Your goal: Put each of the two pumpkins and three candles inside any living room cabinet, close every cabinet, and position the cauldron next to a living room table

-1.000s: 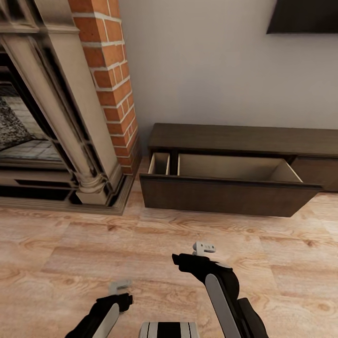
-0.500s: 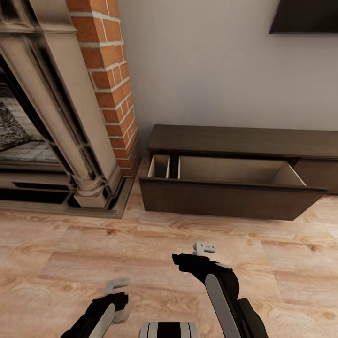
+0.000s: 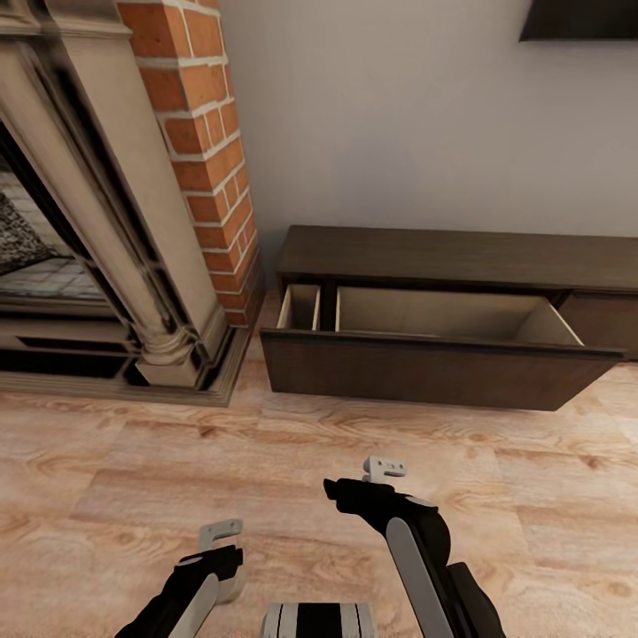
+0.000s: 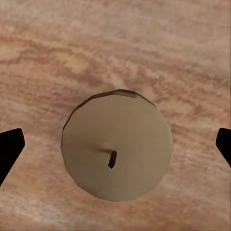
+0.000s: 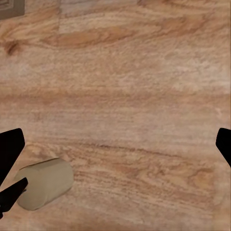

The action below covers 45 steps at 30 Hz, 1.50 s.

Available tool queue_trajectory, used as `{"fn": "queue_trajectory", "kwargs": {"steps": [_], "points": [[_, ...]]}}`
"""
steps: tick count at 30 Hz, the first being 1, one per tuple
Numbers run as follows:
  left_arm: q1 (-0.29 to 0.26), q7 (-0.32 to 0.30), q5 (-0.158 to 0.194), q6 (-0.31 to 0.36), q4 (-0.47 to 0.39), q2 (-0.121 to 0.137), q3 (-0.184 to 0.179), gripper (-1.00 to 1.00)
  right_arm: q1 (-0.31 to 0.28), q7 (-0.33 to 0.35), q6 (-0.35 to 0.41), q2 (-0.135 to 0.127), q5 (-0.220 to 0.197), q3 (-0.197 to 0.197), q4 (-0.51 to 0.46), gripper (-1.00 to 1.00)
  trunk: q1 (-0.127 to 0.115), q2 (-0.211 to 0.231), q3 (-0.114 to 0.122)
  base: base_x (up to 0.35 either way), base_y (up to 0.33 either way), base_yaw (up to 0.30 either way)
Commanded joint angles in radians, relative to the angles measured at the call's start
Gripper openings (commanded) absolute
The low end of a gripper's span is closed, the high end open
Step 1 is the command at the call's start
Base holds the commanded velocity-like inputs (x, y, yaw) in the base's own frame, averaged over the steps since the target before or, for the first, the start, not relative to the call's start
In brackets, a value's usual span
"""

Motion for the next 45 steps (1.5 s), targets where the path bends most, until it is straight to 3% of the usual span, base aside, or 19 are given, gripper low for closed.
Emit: {"fn": "queue_trajectory", "kwargs": {"steps": [1, 6, 11, 14, 26, 32, 41, 45], "points": [[-0.001, 0.010, 0.010, 0.000, -0.001, 0.002, -0.005, 1.00, -0.001, -0.010, 0.003, 0.000, -0.010, 0.002, -0.001, 1.00, 0.000, -0.001, -0.005, 0.000, 0.000, 0.000], [-0.001, 0.010, 0.010, -0.003, -0.001, 0.003, -0.005, 1.00, 0.000, 0.028, 0.004, 0.000, -0.011, 0.004, -0.004, 1.00, 0.002, -0.002, -0.024, 0.000, 0.000, 0.000], [-0.001, 0.010, 0.010, -0.037, 0.003, 0.003, -0.007, 1.00, 0.002, 0.187, -0.002, 0.000, -0.009, 0.002, -0.005, 1.00, 0.004, -0.002, -0.036, 0.000, 0.000, 0.000], [-0.001, 0.010, 0.010, -0.061, 0.023, 0.003, -0.005, 1.00, 0.004, 0.223, -0.018, 0.000, -0.009, -0.001, -0.006, 1.00, 0.004, -0.002, -0.036, 0.000, 0.000, 0.000], [-0.001, 0.010, 0.005, -0.074, 0.037, -0.002, -0.007, 1.00, 0.008, 0.242, -0.032, 0.000, -0.008, -0.018, -0.007, 1.00, 0.007, -0.004, -0.059, 0.000, 0.000, 0.000], [-0.001, 0.010, -0.028, -0.080, 0.037, -0.005, -0.008, 1.00, 0.009, 0.243, -0.033, 0.000, -0.008, -0.015, -0.007, 1.00, 0.007, -0.004, -0.063, 0.000, 0.000, 0.000], [-0.001, 0.010, -0.033, -0.099, 0.042, -0.006, -0.011, 1.00, 0.009, 0.243, -0.033, 0.000, -0.008, -0.015, -0.007, 1.00, 0.010, -0.006, -0.086, 0.000, 0.000, 0.000], [-0.001, 0.009, -0.033, -0.103, 0.042, -0.007, -0.042, 1.00, 0.009, 0.243, -0.033, 0.000, -0.008, -0.015, -0.007, 1.00, 0.011, -0.006, -0.101, 0.000, 0.000, 0.000]]}}
